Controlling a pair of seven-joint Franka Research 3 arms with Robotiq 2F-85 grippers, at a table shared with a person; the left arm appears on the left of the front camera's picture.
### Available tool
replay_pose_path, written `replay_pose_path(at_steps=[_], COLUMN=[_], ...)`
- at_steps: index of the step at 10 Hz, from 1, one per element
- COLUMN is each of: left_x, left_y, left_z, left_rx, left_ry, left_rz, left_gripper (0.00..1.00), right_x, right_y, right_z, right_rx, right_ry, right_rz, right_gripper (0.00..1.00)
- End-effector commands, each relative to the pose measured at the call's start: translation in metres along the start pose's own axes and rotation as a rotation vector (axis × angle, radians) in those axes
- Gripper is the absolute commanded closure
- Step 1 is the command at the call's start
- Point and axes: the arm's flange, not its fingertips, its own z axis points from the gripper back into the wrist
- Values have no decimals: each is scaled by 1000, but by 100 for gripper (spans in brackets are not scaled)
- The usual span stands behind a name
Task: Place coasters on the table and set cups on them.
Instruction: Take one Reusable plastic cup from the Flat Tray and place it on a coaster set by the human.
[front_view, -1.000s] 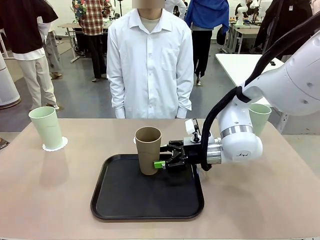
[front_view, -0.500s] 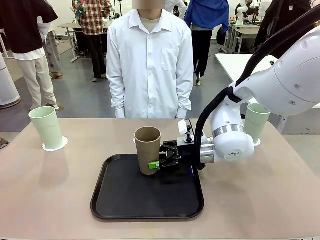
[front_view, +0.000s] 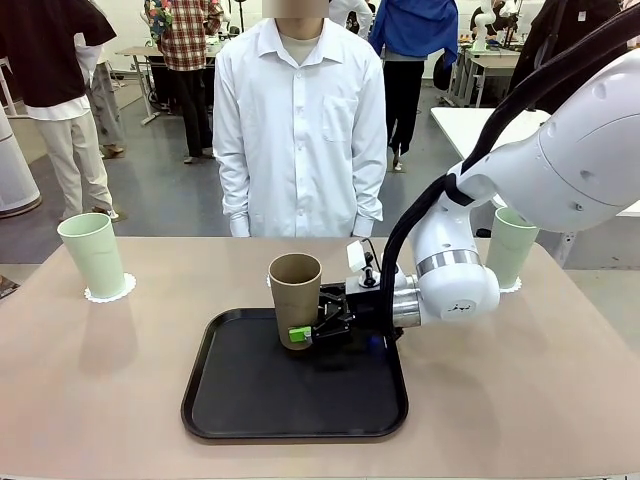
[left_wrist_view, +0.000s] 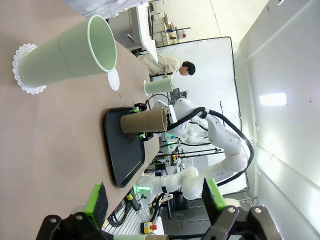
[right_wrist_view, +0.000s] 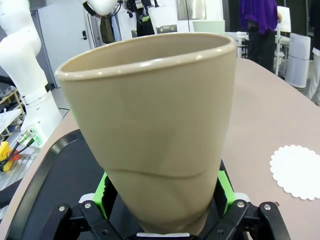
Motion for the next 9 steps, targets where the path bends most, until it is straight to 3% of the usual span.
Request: replay_pose_path(at_steps=[1,2,3,4,6,9], left_x=[-2,-2,-2,-2,-2,-2], left_y=[-2,-2,-2,-2,-2,-2], left_z=[0,0,0,0,0,0], left_rx=[-1,-1,-1,-1,-1,-1], left_ry=[-8,-8,-8,-8,-8,-8], left_rz=[-5,-5,-5,-5,-5,-5], left_gripper=[0,0,0,0,0,0], right_x=[3,2,1,2,13,84], right_y=[-6,-6,-6,-6,-1,11], right_z=[-7,-7,-7,-6,2,22], right_rx=[17,21,19,16,-30,-75], right_ry=[30,37,38,36,41,41], right_rz=[33,41,40,42,-11,-60], right_gripper=[8,59,67,100,100,100])
